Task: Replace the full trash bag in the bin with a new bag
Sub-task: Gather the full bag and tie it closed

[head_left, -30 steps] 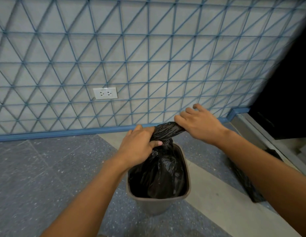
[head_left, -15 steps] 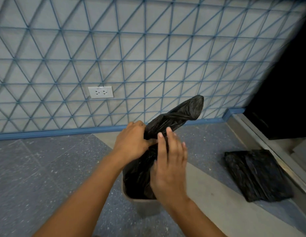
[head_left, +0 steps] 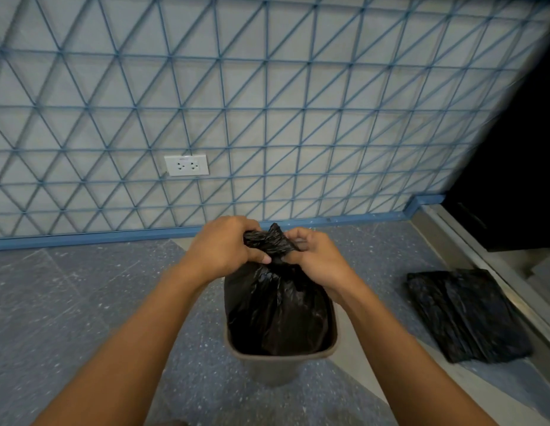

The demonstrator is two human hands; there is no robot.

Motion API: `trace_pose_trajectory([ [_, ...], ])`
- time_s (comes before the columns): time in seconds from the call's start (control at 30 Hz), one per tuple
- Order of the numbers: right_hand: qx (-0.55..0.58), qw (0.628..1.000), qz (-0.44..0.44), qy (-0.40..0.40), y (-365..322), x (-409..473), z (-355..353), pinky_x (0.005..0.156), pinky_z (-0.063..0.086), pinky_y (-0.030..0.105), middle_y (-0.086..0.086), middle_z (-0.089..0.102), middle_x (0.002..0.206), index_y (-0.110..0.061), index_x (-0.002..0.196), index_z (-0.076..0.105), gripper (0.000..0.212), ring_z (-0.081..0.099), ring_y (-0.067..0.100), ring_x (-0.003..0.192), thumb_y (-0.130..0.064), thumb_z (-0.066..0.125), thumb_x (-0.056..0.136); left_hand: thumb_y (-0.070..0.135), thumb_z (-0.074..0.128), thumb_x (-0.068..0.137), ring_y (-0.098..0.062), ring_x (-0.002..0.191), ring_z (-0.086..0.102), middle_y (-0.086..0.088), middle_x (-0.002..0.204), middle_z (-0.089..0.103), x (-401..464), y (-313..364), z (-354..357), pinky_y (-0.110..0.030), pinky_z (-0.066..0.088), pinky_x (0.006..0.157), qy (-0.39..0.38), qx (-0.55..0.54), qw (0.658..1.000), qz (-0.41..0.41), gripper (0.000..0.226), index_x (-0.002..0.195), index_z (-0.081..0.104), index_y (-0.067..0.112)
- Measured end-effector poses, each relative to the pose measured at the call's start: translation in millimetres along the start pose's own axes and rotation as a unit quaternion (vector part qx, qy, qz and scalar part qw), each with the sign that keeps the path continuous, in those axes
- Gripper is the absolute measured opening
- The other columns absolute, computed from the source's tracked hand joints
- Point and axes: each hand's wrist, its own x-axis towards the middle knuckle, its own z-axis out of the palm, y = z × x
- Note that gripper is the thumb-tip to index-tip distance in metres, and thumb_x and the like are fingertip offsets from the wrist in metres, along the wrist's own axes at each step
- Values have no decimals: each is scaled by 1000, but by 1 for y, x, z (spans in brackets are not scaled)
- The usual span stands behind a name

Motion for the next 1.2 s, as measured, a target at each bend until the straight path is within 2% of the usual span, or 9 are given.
trace_pose_trajectory([
  [0.17, 266, 955, 106, -81, -4, 2, -15, 52, 55, 24, 11, 67, 73, -14, 100, 54, 31, 65, 16, 54, 12, 49, 84, 20, 71, 79, 1, 62, 57, 8, 69, 62, -8, -3, 25, -7, 42, 57, -42, -381, 921, -65, 11, 77, 61, 22],
  [0.33, 303, 944, 74, -106, 7, -6, -23, 67, 57, 28, 12, 65, 89, -20, 119, 48, 48, 67, 17, 71, 14, 48, 86, 27, 59, 89, -2, 67, 61, 5, 75, 65, -4, -1, 37, -9, 46, 60, -14, -421, 904, -76, 10, 81, 60, 20],
  [0.5, -89, 973, -211, -44, 26, -33, -27, 107, 35, 25, -11, 33, 139, -49, 129, 37, 82, 37, 4, 127, 8, 55, 74, 24, 59, 90, -9, 69, 56, 3, 72, 61, 2, -2, 36, -14, 44, 59, 1, -396, 914, -92, 13, 78, 58, 19],
  [0.63, -482, 807, -340, -19, 28, -30, -21, 112, 24, 44, 5, 21, 155, -34, 134, 46, 73, 23, 30, 138, 1, 52, 69, 24, 57, 91, -19, 80, 61, -5, 83, 65, 3, -1, 31, -26, 46, 70, -31, -404, 910, -91, 17, 91, 61, 8],
  [0.77, -531, 711, -458, 54, 21, -16, -11, 100, 45, 49, 16, 59, 130, -9, 96, 70, 19, 56, 33, 119, -3, 69, 77, 25, 57, 91, -20, 78, 58, -13, 84, 63, 8, 0, 25, -28, 43, 69, -60, -366, 924, -90, 28, 96, 62, -2],
  [0.83, -429, 758, -485, 74, 27, -12, -5, 99, 47, 44, 15, 67, 118, -3, 88, 70, 10, 61, 30, 113, 1, 66, 79, 23, 56, 92, -18, 72, 51, -11, 76, 57, 13, 0, 22, -24, 37, 61, -88, -313, 943, -75, 26, 90, 62, -2],
  [0.93, -62, 946, -305, 90, 31, -17, 5, 95, 49, 40, 6, 72, 105, -15, 92, 69, 14, 65, 18, 104, -12, 55, 89, 20, 58, 91, -16, 73, 52, -10, 79, 60, 22, -7, 11, -26, 38, 66, -163, -240, 956, -46, 23, 96, 65, -2],
  [1.07, 275, 945, -123, 124, 37, -23, 6, 97, 47, 55, 15, 73, 90, -23, 78, 71, 32, 67, 30, 93, -25, 45, 96, 5, 57, 90, -18, 68, 60, -18, 83, 68, 34, -20, -5, -28, 47, 69, -237, -183, 953, -40, 12, 94, 62, -6],
  [1.2, 179, 959, -196, 100, 48, -34, -3, 102, 46, 35, 2, 68, 117, -25, 104, 64, 25, 59, 17, 116, -43, 53, 90, 10, 62, 87, -11, 64, 68, -4, 72, 72, 34, -22, 1, -27, 55, 73, -92, -352, 926, -100, 4, 88, 66, 9],
])
